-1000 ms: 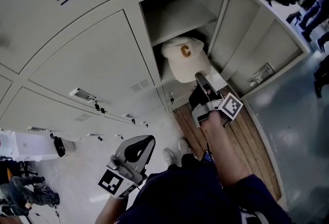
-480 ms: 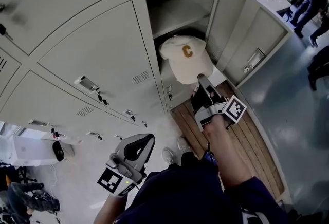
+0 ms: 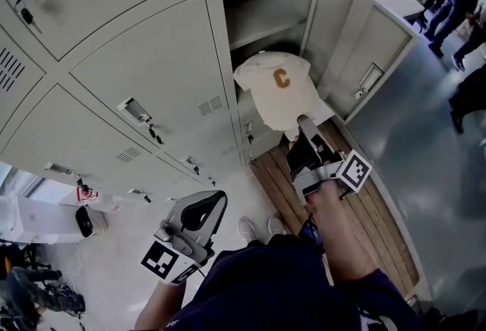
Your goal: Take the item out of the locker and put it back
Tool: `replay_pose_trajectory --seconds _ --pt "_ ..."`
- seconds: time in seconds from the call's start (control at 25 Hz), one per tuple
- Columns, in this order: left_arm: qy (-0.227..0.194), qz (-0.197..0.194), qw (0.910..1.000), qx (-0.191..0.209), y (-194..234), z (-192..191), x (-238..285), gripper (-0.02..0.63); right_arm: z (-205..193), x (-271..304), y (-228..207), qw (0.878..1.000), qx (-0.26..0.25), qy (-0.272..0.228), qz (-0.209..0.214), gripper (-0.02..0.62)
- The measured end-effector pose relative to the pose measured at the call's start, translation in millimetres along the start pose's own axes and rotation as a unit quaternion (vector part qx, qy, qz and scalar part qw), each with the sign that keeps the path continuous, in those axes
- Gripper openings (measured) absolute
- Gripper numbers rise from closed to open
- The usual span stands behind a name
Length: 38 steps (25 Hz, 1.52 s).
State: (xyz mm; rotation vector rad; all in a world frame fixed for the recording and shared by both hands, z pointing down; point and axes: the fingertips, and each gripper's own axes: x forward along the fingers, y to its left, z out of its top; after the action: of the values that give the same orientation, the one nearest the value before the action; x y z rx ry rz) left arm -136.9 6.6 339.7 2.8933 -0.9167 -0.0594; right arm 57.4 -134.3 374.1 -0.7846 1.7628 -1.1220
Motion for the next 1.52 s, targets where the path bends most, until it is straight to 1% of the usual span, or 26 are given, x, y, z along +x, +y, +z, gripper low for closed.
replay_pose_trajectory --seconds 0.28,0.44,0.88,1.16,1.32,1.52 --pt "-0.002 0.010 0.9999 0.000 -16.1 1.3 2.6 0.005 -6.4 -21.5 27.3 0.999 0.010 0.018 0.027 0.018" --pt "0.000 0.014 0.9999 0.010 -33.9 -0.1 8.4 0.005 -2.0 -39.9 39.9 0.999 0.018 0.027 0.038 0.019" --pt "-0.004 0.050 0.9986 0.013 -115.4 -7.7 26.5 0.005 15.5 -100.9 70.0 0.994 0.042 0.080 0.062 0.018" --pt "-0.009 0.070 0.9974 0.016 -162.5 -12.3 33.3 0.005 27.6 -142.3 86.5 0.991 0.053 0.102 0.075 0.018" --pt "-0.007 0.082 0.9964 0.023 -184.5 -12.8 33.2 0.005 31.1 -161.2 93.3 0.988 0.062 0.111 0.083 0.018" --pt "-0.003 0.095 0.9950 0.032 -199.1 -9.5 27.8 0.005 29.5 -176.2 103.6 0.985 0.073 0.122 0.095 0.019"
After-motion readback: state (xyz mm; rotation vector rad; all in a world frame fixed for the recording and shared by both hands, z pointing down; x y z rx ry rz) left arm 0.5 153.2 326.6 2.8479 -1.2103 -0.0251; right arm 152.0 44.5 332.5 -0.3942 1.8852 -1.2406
